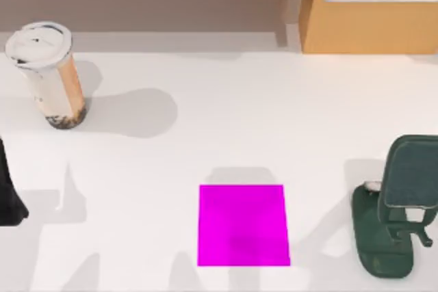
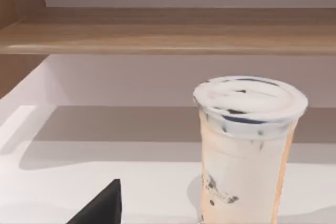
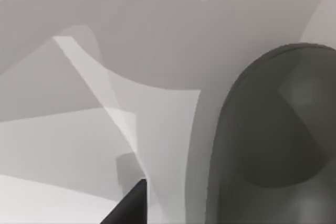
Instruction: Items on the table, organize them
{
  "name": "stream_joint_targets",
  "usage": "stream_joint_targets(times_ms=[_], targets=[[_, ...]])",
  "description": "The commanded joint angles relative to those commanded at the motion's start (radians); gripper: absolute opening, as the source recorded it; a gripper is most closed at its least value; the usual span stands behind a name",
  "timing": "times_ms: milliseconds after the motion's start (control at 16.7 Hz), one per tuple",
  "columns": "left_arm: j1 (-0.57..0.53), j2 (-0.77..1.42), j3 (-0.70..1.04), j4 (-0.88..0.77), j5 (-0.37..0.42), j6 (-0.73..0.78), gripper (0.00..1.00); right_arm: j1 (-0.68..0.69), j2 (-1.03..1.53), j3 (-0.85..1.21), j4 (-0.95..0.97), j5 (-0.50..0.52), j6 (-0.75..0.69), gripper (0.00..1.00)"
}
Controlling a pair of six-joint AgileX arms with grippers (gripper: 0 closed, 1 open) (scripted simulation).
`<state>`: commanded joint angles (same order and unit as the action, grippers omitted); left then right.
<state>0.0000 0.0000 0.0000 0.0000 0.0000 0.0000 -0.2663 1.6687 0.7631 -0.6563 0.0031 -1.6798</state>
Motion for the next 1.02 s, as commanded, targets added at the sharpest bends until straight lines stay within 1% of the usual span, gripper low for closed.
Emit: stream_joint_targets(times_ms=[60,120,540,600,720,840,1020], targets=[[0.000,0.000,0.000,0.000,0.000,0.000,1.00,0.000,0.000,0.000,0.000,0.000,0.000,0.02],[0.000,0.000,0.000,0.000,0.000,0.000,1.00,0.000,0.000,0.000,0.000,0.000,0.000,0.00],[0.000,0.000,0.000,0.000,0.000,0.000,1.00,0.000,0.000,0.000,0.000,0.000,0.000,0.00],[0.000,0.000,0.000,0.000,0.000,0.000,1.00,0.001,-0.027,0.005,-0.040,0.009,0.019,0.00],[0.000,0.000,0.000,0.000,0.000,0.000,1.00,-0.001,-0.031,0.019,-0.056,0.009,0.017,0.00],[0.000,0.000,0.000,0.000,0.000,0.000,1.00,-0.005,-0.053,0.060,-0.114,0.009,0.016,0.00],[0.000,0.000,0.000,0.000,0.000,0.000,1.00,-0.006,-0.104,0.147,-0.276,0.010,0.011,0.00]])
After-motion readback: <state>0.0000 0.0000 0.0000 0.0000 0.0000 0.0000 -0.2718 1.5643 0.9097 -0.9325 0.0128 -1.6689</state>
